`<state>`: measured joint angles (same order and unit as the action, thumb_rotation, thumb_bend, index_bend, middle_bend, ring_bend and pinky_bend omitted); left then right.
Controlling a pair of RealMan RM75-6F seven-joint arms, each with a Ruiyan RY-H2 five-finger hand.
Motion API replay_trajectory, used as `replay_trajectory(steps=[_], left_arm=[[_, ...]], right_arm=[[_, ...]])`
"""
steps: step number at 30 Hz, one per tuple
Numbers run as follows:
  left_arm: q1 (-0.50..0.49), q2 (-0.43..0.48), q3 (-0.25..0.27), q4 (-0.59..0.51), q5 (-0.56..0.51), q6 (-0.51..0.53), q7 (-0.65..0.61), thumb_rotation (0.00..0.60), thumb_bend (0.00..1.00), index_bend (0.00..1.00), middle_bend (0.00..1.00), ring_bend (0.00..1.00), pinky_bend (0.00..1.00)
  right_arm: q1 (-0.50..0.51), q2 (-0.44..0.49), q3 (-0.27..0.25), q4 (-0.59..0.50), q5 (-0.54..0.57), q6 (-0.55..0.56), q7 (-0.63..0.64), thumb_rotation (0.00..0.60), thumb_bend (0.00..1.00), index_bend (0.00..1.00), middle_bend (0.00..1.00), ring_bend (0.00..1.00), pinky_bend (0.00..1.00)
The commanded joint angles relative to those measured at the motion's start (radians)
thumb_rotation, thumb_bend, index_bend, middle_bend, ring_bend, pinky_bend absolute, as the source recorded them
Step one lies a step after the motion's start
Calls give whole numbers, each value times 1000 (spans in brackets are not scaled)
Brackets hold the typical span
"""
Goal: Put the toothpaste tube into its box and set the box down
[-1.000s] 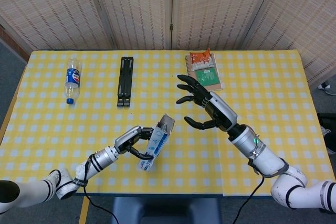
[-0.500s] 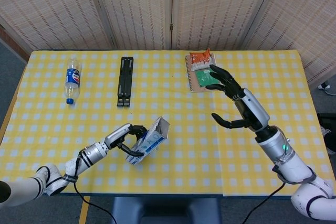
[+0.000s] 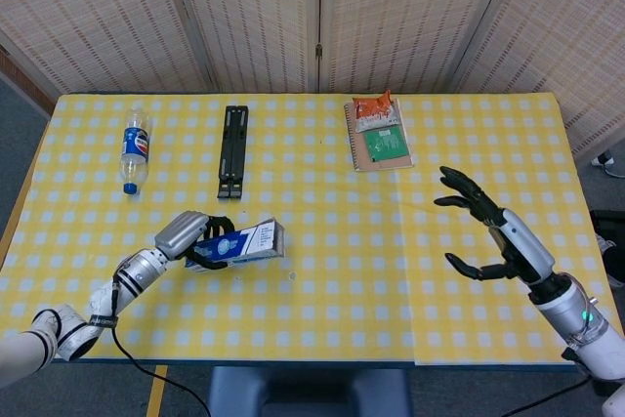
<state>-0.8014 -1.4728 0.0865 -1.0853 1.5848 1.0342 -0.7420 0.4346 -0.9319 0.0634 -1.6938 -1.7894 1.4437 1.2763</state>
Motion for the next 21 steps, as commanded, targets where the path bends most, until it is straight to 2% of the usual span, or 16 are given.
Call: replay_trajectory(steps=[1,6,10,13,17,21], left_arm=[[31,11,-14,-9,-39,-27,188,600,471,531,596,562,604],[38,19,-25,-50,-64,-53,374,600,470,503,587,532,568],[46,19,-43,-91,-96,-70,479,600,469,435,507,427,475],[49,23,-55,-117,-116,-87,497,600,459,392,461,367,422],[51,26,-66,-137,-131,-105,512,600,355,314,367,269,353],[57,37,-77,-159,-134,-103,511,600,327,283,308,210,305]], right_arm=[[-24,-25,-26,42,-13,30,-2,600,394,0,0,47,170],[-26,-49,-51,91,-7,24,36,600,394,0,0,42,170],[-17,-62,-62,116,-4,16,64,600,393,0,0,39,170],[-12,-65,-69,125,-9,16,71,600,394,0,0,38,170],[-14,-62,-75,129,-10,30,73,600,394,0,0,38,170],[-22,-56,-80,130,-4,50,74,600,394,0,0,38,170]])
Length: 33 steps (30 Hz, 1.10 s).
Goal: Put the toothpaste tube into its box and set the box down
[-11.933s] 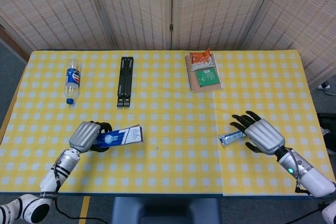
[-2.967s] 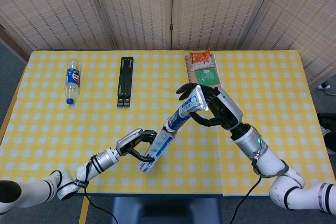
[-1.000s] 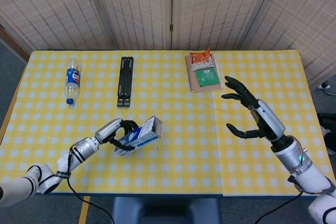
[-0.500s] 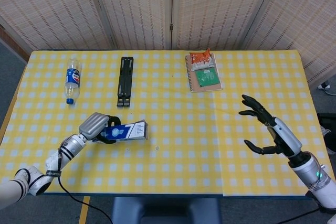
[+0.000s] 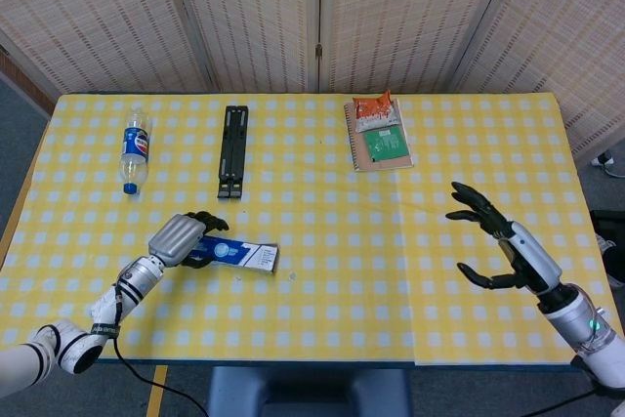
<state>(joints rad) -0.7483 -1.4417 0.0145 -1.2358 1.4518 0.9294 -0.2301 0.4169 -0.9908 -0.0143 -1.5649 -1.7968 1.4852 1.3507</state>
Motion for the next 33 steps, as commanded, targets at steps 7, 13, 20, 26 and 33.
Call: replay_trajectory(steps=[7,13,20,26,33], left_arm=[[32,81,-15,-104,24,55,-58,600,325,281,277,183,255],[181,166,22,-187,103,314,-14,600,331,265,252,112,218],[434,167,94,-213,55,558,372,600,327,107,51,0,0],[551,133,109,-208,23,646,512,600,296,6,0,0,0],[560,156,106,-230,78,640,482,600,274,0,0,0,0]], right_arm=[[-36,10,-1,18,23,44,-107,600,394,0,0,40,160],[-129,-37,36,82,113,102,-629,600,394,0,0,24,111],[-254,-78,-2,36,265,61,-1187,600,394,0,0,0,0],[-318,-146,-13,50,322,72,-1356,600,393,0,0,0,0],[-317,-122,0,22,301,56,-1308,600,394,0,0,0,0]])
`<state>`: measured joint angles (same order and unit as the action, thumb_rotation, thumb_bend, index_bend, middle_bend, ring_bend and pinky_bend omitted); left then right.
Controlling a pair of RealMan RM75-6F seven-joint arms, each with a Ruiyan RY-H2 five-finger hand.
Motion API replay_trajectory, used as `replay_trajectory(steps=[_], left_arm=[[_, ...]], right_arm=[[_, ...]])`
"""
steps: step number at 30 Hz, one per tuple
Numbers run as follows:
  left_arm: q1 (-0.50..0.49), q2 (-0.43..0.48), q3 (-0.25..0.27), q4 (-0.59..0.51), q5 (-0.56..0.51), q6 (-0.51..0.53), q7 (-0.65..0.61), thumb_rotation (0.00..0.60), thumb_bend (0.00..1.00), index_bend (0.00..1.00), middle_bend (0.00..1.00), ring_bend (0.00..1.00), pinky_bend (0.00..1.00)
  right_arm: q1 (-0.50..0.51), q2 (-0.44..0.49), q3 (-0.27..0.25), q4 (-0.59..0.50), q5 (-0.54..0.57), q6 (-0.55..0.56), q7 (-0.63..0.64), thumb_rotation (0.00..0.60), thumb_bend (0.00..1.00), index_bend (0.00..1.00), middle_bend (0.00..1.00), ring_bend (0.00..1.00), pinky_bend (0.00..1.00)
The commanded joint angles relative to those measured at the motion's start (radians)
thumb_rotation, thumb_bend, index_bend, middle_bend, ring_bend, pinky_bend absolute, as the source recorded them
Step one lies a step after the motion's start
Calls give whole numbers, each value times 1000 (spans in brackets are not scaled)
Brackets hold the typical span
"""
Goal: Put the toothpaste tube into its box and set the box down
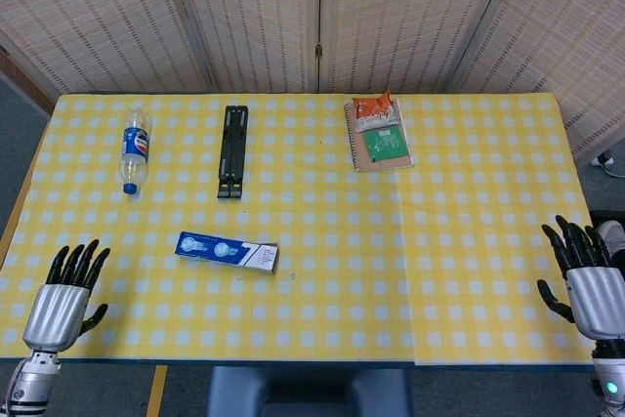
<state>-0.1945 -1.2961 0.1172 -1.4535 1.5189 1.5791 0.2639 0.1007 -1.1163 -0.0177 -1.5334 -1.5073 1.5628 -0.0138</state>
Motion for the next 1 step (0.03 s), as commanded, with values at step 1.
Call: replay_trajectory(steps=[1], left_arm=[[7,14,-2,-14,11,-15,-18,600,273,0,0,0,0]], right_arm=[[1,7,4,-9,16,-36,63,600,394,0,0,0,0]])
